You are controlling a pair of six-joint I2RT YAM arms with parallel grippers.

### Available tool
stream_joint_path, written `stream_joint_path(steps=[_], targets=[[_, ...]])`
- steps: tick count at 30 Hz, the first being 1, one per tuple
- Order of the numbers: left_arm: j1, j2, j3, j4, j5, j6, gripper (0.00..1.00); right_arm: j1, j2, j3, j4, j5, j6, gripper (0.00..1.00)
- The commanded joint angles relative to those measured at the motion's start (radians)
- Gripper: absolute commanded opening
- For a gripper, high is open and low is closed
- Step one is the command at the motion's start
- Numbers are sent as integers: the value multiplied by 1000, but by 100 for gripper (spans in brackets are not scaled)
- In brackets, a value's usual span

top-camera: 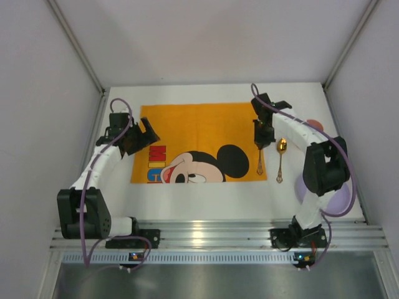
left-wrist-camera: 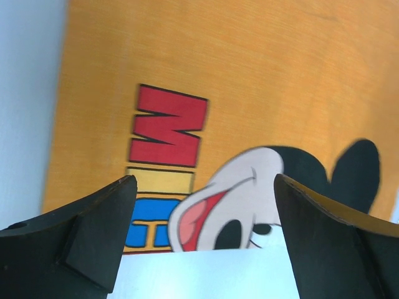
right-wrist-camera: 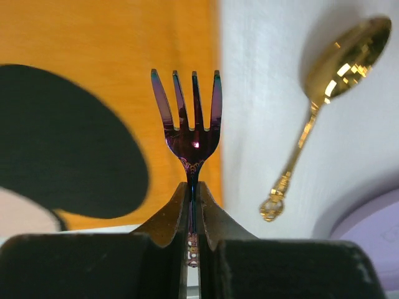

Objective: Set the dinner table for one person

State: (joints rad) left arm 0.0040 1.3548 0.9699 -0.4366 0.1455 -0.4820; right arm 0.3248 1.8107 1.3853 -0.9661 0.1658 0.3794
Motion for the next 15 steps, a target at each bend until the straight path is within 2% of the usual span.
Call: stream_joint_path(steps=[1, 3, 7, 11, 15], targets=[[-36, -46, -22, 109, 251, 43, 96, 71, -63, 162, -51, -133, 81, 0], [-105, -39, 6, 121, 301, 63, 95, 98, -57, 213, -46, -170, 119, 0], [-287, 13, 87, 111, 284, 92, 94, 120, -39, 277, -43, -290, 168, 0], [-407, 73, 108, 222, 345, -15, 92, 129, -33, 325, -22, -377, 223, 0], [-548, 151, 153, 263, 339, -29, 91, 135, -37, 322, 3, -440, 276, 0]])
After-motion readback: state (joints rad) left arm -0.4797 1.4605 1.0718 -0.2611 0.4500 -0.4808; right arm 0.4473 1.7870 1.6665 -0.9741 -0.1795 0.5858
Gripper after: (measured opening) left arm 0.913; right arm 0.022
